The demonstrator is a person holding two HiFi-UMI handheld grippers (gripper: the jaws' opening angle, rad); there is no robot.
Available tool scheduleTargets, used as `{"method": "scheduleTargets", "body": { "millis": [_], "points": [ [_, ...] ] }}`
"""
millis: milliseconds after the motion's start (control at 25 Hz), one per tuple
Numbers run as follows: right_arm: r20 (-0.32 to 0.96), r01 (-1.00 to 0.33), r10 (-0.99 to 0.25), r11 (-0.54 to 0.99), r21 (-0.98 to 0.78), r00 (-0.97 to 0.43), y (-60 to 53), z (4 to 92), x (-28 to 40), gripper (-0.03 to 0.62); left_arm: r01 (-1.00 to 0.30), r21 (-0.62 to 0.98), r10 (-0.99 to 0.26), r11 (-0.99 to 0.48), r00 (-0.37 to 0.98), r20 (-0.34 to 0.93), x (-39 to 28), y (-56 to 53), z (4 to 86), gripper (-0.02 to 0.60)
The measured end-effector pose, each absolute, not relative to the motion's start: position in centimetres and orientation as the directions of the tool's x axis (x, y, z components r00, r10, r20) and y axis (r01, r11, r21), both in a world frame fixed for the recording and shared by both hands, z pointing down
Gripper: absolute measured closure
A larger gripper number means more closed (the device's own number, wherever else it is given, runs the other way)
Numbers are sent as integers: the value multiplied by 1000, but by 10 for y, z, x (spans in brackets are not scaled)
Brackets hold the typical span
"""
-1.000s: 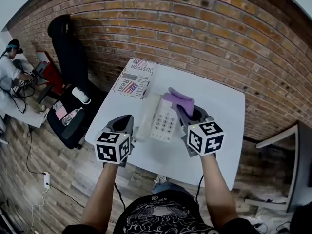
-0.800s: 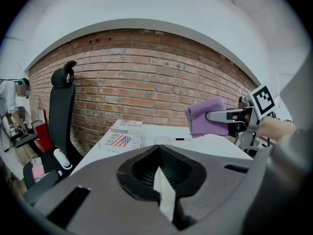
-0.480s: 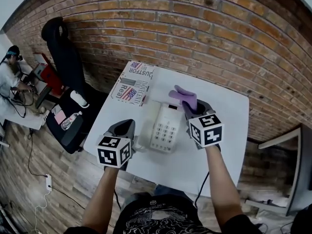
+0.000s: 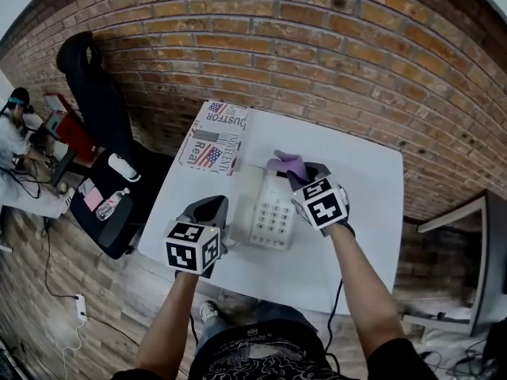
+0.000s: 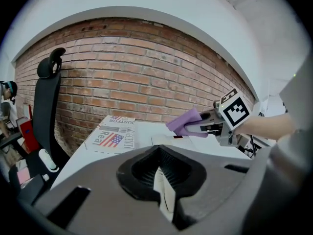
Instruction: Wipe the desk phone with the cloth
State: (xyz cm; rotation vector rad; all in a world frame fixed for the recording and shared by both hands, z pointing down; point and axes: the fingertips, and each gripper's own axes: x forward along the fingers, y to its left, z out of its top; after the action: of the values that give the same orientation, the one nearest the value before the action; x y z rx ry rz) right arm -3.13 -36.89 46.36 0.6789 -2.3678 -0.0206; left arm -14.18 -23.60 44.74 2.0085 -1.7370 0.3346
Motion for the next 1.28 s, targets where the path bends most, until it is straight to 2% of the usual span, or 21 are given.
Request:
{"method": "scheduleTargets", "body": {
  "millis": [200, 720, 1280],
  "points": [
    [661, -462, -467, 864, 199, -588, -356, 483, -40, 551, -961, 227, -855, -157, 247, 455, -143, -234, 447, 575],
    [702, -463, -472, 857, 226, -532, -315, 503, -46, 549, -929, 268, -796, -256, 360, 486, -141, -212, 466, 575],
    [714, -493, -480, 843, 215, -509, -268, 517, -39, 549, -907, 276, -778, -316, 415, 471, -133, -186, 465, 575]
  ]
}}
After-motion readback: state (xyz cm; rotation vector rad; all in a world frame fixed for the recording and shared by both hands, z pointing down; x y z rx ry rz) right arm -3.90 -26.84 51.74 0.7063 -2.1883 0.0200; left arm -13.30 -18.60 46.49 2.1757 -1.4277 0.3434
